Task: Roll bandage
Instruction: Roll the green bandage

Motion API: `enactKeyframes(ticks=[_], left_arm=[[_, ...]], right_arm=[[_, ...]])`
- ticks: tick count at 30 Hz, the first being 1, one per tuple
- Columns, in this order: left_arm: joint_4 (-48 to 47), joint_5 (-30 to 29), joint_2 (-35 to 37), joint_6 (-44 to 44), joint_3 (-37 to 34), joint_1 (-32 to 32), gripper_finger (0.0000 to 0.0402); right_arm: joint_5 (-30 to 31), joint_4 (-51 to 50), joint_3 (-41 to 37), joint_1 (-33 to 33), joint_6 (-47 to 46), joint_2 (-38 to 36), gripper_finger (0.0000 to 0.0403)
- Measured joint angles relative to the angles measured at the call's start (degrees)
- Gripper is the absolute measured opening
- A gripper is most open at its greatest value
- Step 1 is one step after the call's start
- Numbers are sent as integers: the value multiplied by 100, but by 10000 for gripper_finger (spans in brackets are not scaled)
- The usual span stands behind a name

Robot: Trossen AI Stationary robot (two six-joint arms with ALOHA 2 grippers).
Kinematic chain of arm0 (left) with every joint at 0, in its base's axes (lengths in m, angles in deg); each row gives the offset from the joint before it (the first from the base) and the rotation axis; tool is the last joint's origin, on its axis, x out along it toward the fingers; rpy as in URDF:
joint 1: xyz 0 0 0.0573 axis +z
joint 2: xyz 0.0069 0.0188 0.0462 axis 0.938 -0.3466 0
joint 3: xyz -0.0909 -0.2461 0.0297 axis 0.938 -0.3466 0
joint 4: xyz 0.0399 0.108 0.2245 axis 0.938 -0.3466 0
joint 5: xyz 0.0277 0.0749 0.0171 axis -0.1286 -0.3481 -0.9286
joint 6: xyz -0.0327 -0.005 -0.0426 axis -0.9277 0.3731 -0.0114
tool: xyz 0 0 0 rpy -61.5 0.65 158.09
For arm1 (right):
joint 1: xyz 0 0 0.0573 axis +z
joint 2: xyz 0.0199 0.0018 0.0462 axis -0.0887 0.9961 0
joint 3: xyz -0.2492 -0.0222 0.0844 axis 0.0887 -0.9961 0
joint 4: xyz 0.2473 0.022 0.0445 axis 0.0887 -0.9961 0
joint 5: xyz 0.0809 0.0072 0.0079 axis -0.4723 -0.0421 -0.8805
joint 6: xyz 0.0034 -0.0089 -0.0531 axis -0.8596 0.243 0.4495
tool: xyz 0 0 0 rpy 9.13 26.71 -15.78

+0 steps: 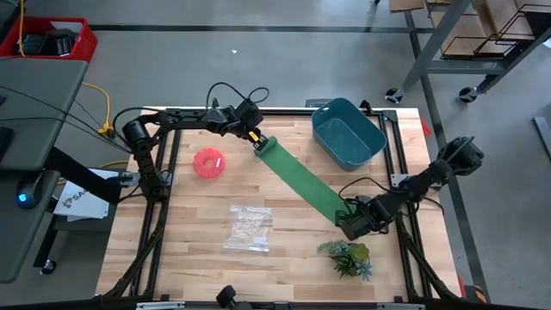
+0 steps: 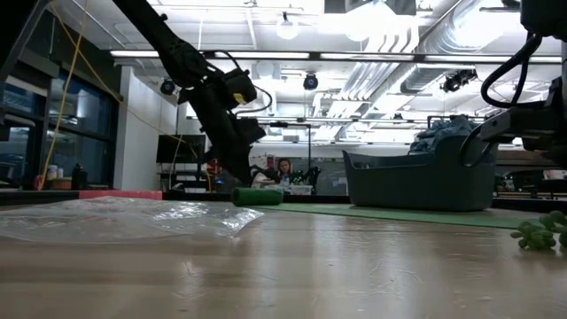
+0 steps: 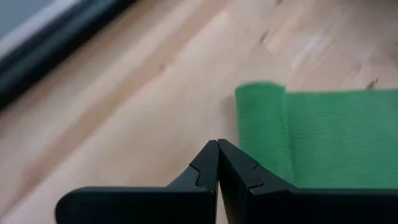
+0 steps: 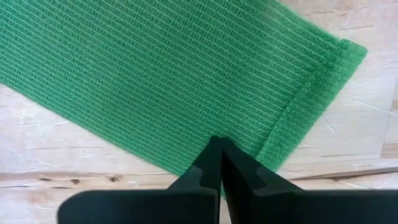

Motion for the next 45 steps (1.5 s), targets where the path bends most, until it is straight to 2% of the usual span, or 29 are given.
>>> enactKeyframes(ticks=[7, 12, 21, 24, 29, 31, 37, 45], left_arm=[[0, 179, -388, -584, 0, -211, 0], [87, -265, -383, -567, 0, -276, 0], [121, -329, -379, -785, 0, -485, 0], [230, 4, -379, -982, 0, -621, 0], [727, 1106, -327, -1367, 7, -897, 0], [886, 1347, -248, -1363, 4, -985, 0], [1046, 965, 108, -1265, 2, -930, 0], [1054, 961, 277, -1047, 0, -725, 0]], right_arm=[[6, 42, -4, 0, 1, 4, 0], [8, 49, -4, 0, 1, 4, 0], [17, 82, -4, 0, 25, 4, 0], [15, 93, -6, 0, 26, 4, 0], [15, 101, -6, 0, 38, 4, 0], [16, 103, -6, 0, 32, 1, 0], [-63, 91, -21, 13, 25, -163, 0], [-996, -73, -23, 392, -94, -284, 0]])
